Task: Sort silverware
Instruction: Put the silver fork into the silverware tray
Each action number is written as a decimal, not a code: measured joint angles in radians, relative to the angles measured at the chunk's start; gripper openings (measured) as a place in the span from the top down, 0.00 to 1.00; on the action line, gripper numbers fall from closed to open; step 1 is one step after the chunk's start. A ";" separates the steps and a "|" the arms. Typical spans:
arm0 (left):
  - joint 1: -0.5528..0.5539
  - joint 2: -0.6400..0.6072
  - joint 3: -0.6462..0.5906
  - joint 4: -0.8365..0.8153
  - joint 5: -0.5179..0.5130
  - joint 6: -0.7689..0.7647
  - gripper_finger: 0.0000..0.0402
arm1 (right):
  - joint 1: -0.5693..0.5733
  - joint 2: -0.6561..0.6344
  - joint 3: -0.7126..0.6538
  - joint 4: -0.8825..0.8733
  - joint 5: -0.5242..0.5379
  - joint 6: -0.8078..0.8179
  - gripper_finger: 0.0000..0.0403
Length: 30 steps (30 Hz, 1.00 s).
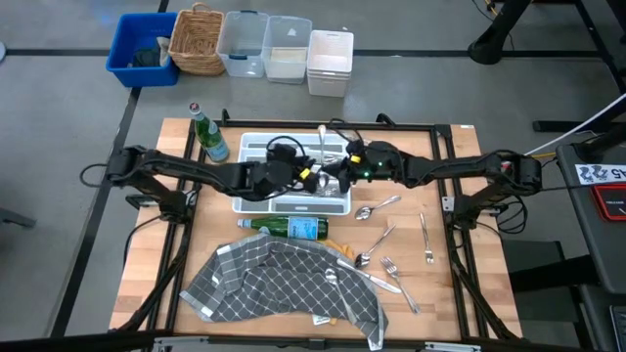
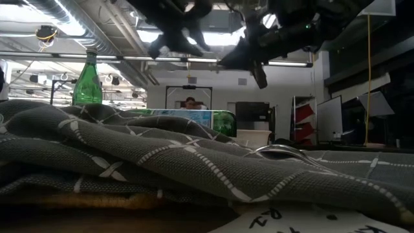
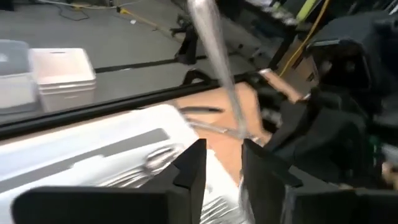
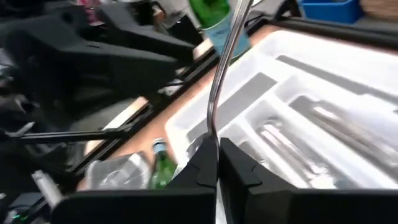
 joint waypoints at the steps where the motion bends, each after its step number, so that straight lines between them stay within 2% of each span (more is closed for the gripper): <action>1: 0.000 -0.017 0.000 -0.043 -0.001 0.002 0.76 | -0.013 0.000 0.000 -0.012 0.000 -0.018 0.99; 4: -0.003 -0.076 0.000 -0.160 0.000 0.038 0.74 | -0.056 0.000 0.000 -0.050 0.000 -0.118 0.99; 10: -0.015 -0.157 0.000 -0.314 0.003 0.073 0.76 | -0.140 0.000 0.000 -0.093 0.003 -0.483 0.99; 14: -0.015 -0.165 0.000 -0.365 0.003 0.069 0.77 | -0.188 0.013 0.000 -0.110 0.011 -0.679 0.99; 19: -0.015 -0.158 0.000 -0.376 0.003 0.069 0.78 | -0.219 0.089 0.012 -0.129 0.013 -0.867 0.99; 25: -0.015 -0.157 0.000 -0.387 0.003 0.068 0.79 | -0.214 0.209 0.132 -0.170 0.009 -1.068 0.99; 30: -0.015 -0.157 0.000 -0.389 0.004 0.065 0.79 | -0.215 0.316 0.275 -0.308 0.011 -1.192 0.99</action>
